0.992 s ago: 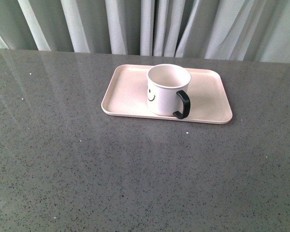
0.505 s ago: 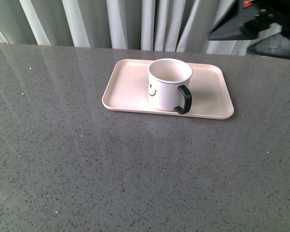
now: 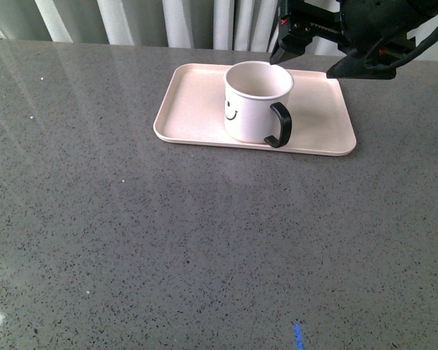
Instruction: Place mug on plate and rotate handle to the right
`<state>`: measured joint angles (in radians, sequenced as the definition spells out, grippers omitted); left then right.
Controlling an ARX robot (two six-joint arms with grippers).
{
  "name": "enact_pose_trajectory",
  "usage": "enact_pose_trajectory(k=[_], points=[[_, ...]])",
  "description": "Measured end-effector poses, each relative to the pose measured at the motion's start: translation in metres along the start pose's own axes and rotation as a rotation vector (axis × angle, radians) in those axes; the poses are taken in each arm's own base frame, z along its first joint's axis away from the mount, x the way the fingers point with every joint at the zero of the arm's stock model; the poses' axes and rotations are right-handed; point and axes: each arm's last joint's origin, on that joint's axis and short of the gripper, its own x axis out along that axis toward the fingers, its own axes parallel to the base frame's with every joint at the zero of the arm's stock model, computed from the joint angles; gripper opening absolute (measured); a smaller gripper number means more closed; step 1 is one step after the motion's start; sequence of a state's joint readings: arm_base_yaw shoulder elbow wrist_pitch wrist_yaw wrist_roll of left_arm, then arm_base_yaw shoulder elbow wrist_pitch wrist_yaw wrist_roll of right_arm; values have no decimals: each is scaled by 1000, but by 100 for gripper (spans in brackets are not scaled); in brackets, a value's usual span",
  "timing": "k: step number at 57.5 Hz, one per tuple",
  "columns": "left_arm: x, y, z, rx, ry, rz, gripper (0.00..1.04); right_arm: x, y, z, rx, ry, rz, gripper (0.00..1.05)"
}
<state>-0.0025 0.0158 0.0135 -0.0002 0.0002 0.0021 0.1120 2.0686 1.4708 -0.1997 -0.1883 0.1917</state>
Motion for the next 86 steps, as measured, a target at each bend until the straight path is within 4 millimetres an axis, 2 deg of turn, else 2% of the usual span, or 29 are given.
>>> enact_pose_trajectory(k=[20, 31, 47, 57, 59, 72, 86], points=[[0, 0, 0, 0, 0, 0, 96, 17, 6, -9, -6, 54, -40, 96], [0, 0, 0, 0, 0, 0, 96, 29, 5, -5, -2, 69, -61, 95], [0, 0, 0, 0, 0, 0, 96, 47, 10, 6, 7, 91, -81, 39], [0, 0, 0, 0, 0, 0, 96, 50, 12, 8, 7, 109, -85, 4], [0, 0, 0, 0, 0, 0, 96, 50, 13, 8, 11, 110, -84, 1], [0, 0, 0, 0, 0, 0, 96, 43, 8, 15, -25, 126, -86, 2], [0, 0, 0, 0, 0, 0, 96, 13, 1, 56, -350, 104, -11, 2]])
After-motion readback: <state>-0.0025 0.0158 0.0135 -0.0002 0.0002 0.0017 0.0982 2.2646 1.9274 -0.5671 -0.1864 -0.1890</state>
